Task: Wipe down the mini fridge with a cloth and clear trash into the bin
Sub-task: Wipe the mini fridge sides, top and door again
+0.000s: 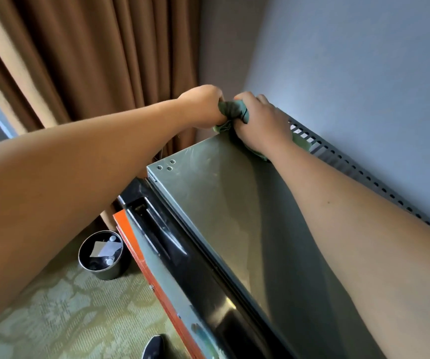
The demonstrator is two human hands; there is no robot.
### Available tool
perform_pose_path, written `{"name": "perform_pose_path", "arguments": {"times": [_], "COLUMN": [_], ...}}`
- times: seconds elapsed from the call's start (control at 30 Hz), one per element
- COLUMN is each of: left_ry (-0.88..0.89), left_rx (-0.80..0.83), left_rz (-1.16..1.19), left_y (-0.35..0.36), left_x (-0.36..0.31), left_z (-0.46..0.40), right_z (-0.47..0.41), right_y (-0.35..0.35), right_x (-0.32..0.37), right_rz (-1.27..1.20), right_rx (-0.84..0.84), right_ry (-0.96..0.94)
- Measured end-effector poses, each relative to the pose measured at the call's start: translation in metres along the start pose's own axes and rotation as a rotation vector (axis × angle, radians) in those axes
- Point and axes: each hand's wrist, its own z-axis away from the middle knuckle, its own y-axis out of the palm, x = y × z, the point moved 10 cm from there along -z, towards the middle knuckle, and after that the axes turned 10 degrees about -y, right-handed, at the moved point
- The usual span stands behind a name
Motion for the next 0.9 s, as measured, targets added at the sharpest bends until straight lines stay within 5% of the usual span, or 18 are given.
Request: {"name": "perform_pose_path", "arguments": {"times": [0.47,0.9], "left_ry": [-0.048,0.016], "left_rx": [-0.11,-0.113], "left_rz": [-0.155,-0.286], "left_y": [-0.028,-0.003], "left_x": [0.046,0.026], "left_z": [0.162,0.241], "right_z": [0.108,0.203], "right_y": [-0.024,-0.056], "right_x": [0.13,0.16], "right_rz": [-0.087,-0.047], "right_rx": [-0.014,-0.047], "right_ry": [-0.154,-0.138]}}
